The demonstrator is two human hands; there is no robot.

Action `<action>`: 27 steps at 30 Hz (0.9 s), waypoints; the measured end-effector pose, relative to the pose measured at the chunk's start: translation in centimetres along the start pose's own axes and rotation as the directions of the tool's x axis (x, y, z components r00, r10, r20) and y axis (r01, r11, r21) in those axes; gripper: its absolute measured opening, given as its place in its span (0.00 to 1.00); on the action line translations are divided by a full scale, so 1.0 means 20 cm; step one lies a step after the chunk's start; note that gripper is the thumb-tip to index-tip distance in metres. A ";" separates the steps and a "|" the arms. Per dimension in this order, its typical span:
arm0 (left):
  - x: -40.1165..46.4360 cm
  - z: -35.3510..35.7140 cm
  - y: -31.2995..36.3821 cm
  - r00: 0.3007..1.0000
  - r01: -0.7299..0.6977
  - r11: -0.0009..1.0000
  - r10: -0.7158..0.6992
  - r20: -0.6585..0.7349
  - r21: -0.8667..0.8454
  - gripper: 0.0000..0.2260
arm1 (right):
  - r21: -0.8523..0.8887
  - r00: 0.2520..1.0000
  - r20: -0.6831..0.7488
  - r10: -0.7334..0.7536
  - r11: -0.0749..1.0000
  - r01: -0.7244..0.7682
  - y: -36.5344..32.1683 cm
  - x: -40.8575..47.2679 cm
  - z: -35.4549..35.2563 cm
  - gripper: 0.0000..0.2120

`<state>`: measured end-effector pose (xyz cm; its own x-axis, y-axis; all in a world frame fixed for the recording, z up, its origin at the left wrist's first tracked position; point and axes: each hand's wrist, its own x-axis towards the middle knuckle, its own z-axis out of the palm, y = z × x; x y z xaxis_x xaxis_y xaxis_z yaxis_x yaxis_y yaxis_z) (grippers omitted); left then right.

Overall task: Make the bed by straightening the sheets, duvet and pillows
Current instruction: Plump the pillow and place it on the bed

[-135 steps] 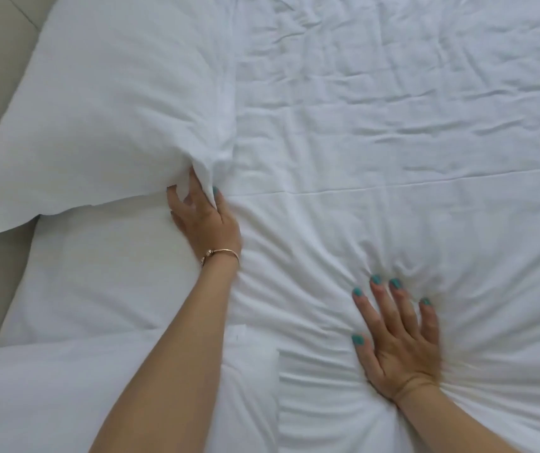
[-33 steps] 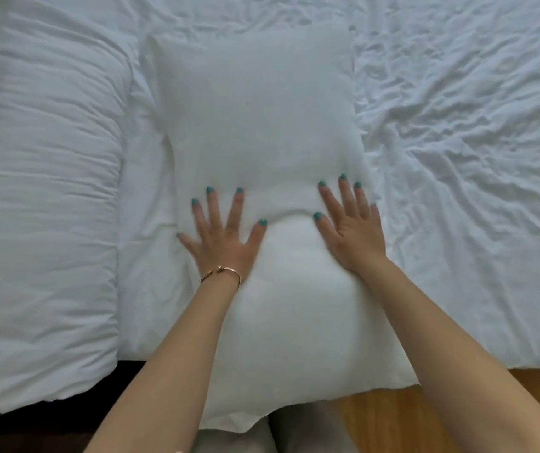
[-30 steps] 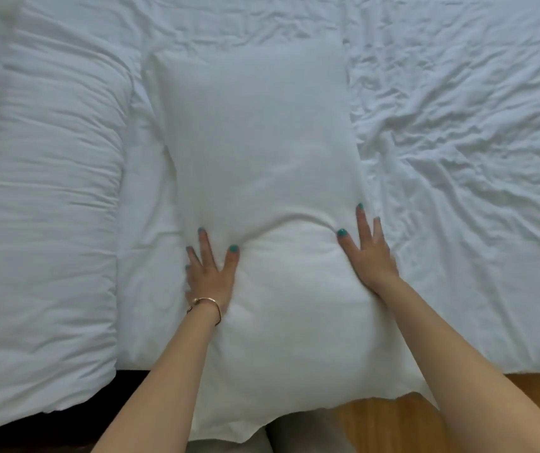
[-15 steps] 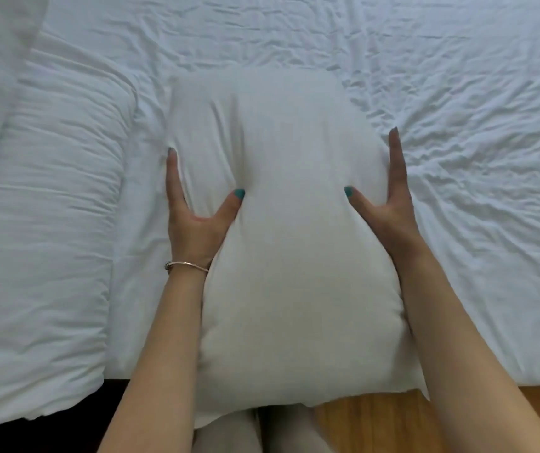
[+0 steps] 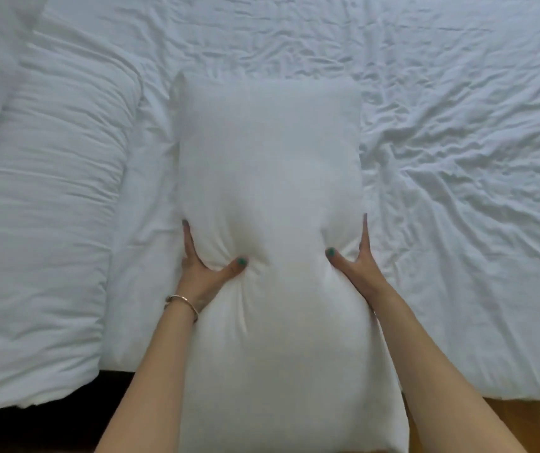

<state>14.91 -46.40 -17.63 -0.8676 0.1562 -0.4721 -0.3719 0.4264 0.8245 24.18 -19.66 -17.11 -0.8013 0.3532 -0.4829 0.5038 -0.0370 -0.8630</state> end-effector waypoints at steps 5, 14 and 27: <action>-0.12 -0.03 0.31 0.975 -0.176 0.984 0.169 -0.143 -0.039 0.53 | 0.111 0.968 -0.128 -0.214 0.967 0.228 -0.30 -0.15 0.06 0.45; -0.47 -0.67 0.99 0.805 -0.502 0.854 0.519 -0.288 0.135 0.48 | 0.027 0.826 -0.046 -0.561 0.826 0.563 -1.08 -0.51 0.29 0.48; -0.93 -2.26 1.66 0.458 -0.647 0.645 0.755 -0.469 0.407 0.45 | 0.212 0.524 0.107 -0.845 0.534 0.818 -2.27 -0.88 1.37 0.48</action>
<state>3.80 -75.46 32.66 -0.8332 -0.0246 0.5525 0.4553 0.5365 0.7106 6.64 -49.91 26.53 -0.8801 0.1160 0.4605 -0.4551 0.0708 -0.8876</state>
